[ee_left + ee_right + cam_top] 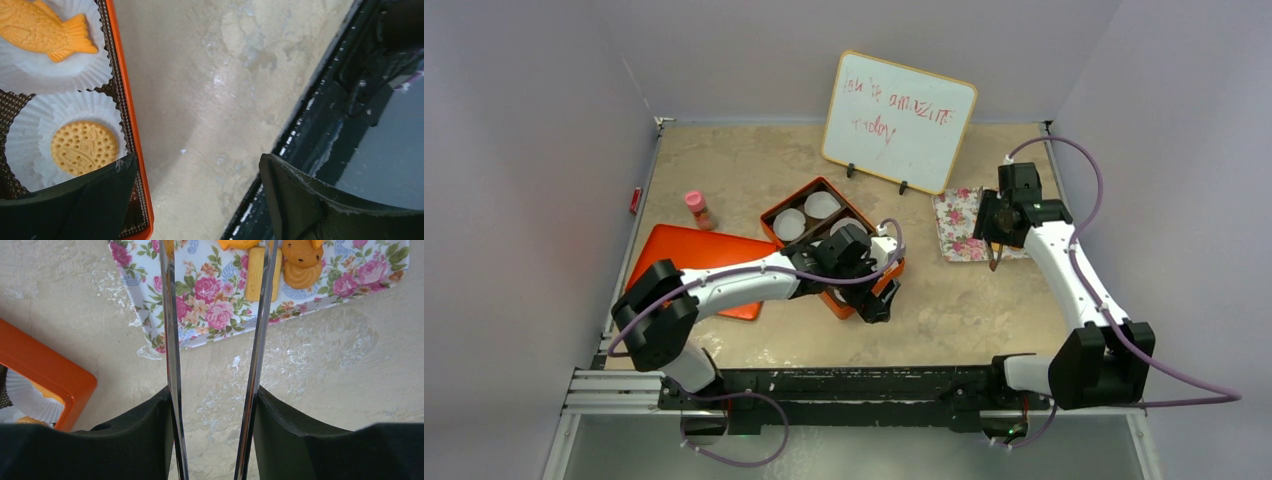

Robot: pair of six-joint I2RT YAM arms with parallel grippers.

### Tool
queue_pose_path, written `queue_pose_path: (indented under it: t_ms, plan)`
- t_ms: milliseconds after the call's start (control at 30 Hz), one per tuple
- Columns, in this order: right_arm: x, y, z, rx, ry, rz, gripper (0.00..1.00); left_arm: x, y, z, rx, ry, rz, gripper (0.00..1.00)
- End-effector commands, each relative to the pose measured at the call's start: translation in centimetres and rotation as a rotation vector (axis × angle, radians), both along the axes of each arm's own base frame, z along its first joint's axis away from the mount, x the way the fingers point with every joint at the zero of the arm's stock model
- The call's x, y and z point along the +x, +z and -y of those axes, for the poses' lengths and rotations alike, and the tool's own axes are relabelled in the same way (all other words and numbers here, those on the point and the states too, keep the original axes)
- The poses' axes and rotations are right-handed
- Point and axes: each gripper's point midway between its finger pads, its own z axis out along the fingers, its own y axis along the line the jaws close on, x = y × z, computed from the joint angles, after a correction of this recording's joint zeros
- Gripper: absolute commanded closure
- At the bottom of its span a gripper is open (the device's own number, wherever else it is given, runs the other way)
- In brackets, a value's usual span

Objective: Pack the cookies

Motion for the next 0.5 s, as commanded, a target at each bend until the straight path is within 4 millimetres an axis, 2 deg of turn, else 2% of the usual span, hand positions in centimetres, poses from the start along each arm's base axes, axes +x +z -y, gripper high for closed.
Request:
queue_pose_path:
  t_ms: [0,100,267,367,467]
  plan:
    - [0.1,-0.4,-0.1,0.011,0.011,-0.012,0.45,-1.7,4.0,1.2,-0.137,-0.044,-0.015,0.11]
    - [-0.2,-0.9,0.0,0.017,0.004,-0.038,0.45,-0.8,5.4,0.5,-0.144,0.016,0.035,0.11]
    - [-0.7,-1.8,0.3,0.041,-0.007,-0.086,0.45,2.1,7.6,-2.1,-0.123,0.178,0.166,0.07]
    - [-1.0,-2.3,0.5,0.061,-0.016,-0.114,0.45,4.3,8.7,-4.7,-0.13,0.289,0.197,0.06]
    - [-1.4,-2.5,0.6,0.079,-0.028,-0.134,0.45,6.4,9.5,-8.2,-0.127,0.403,0.245,0.05]
